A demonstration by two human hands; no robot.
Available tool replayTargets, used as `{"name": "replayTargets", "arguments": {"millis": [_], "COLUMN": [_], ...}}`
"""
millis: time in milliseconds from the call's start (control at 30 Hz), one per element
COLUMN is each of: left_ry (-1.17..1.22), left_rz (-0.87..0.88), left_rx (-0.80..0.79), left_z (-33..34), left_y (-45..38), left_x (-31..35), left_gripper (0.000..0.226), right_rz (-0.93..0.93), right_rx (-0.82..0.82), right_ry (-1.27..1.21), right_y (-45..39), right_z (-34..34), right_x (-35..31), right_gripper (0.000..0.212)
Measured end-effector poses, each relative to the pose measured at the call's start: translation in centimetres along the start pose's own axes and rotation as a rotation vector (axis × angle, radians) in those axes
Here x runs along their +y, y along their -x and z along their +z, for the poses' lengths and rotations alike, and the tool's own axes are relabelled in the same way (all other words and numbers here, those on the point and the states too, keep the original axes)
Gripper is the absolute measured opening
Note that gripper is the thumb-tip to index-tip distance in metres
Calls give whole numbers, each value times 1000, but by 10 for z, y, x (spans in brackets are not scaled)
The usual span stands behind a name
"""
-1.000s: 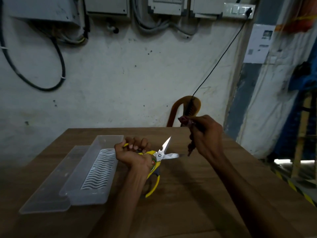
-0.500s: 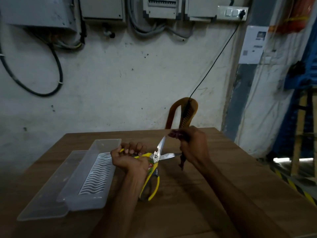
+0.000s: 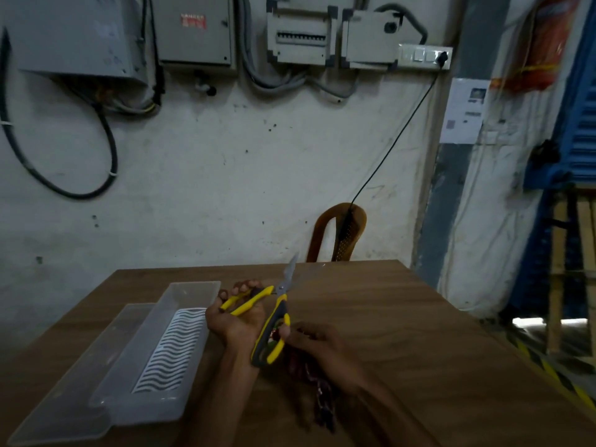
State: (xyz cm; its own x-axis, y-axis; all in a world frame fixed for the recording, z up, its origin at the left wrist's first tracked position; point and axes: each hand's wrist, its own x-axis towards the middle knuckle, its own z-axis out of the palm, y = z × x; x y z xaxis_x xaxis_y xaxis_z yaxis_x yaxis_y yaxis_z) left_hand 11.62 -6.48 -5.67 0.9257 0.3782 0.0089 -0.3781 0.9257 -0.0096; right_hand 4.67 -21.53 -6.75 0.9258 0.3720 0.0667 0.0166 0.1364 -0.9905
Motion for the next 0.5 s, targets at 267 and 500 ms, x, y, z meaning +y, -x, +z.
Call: {"name": "replayTargets", "arguments": {"millis": [267, 500], "left_ry": [-371, -1656], "left_rz": [24, 282], "left_rx": [7, -762], "left_z": [-12, -3], "left_y": [-16, 11], "left_x": [-6, -14], "left_gripper": [29, 82], "right_rz": [-24, 70], "right_rx": [210, 237], "right_ry": [-17, 152], "right_y": [-12, -21], "right_z": [-13, -38], "right_x": [-24, -85], "right_gripper": [44, 27]}}
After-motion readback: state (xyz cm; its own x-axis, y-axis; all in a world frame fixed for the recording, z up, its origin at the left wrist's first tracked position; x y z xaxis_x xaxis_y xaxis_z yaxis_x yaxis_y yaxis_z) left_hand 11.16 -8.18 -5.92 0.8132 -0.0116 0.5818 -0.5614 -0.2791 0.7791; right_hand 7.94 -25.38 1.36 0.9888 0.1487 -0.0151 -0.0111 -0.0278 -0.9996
